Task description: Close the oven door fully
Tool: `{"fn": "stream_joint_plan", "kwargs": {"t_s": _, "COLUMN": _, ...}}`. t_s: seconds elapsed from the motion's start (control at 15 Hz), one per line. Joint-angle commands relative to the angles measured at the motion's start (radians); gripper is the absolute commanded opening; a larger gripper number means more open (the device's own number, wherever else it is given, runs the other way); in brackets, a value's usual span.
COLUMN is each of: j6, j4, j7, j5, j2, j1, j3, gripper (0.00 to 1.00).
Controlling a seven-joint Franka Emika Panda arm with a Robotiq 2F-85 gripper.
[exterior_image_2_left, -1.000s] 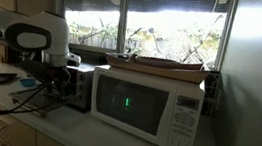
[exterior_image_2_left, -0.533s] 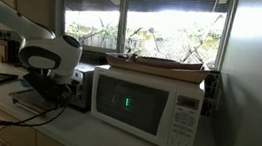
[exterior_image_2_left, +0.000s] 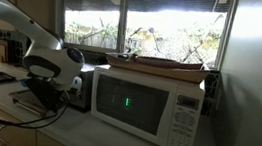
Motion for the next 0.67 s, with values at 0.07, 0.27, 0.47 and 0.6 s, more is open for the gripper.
{"fn": "stream_joint_plan", "kwargs": {"t_s": 0.07, "j6": -0.054, "j4": 0.009, "j7": -0.218, "j5": 0.229, "j2": 0.105, "j1": -0.027, "j3": 0.004, "gripper": 1.00}}
{"fn": "stream_joint_plan", "kwargs": {"t_s": 0.27, "j6": -0.079, "j4": 0.020, "j7": -0.287, "j5": 0.271, "j2": 0.166, "j1": -0.077, "j3": 0.044, "gripper": 1.00}}
{"fn": "stream_joint_plan", "kwargs": {"t_s": 0.47, "j6": -0.084, "j4": 0.027, "j7": -0.307, "j5": 0.269, "j2": 0.209, "j1": -0.128, "j3": 0.075, "gripper": 1.00}}
{"fn": "stream_joint_plan", "kwargs": {"t_s": 0.6, "j6": -0.114, "j4": 0.030, "j7": -0.311, "j5": 0.277, "j2": 0.236, "j1": -0.146, "j3": 0.092, "gripper": 1.00}}
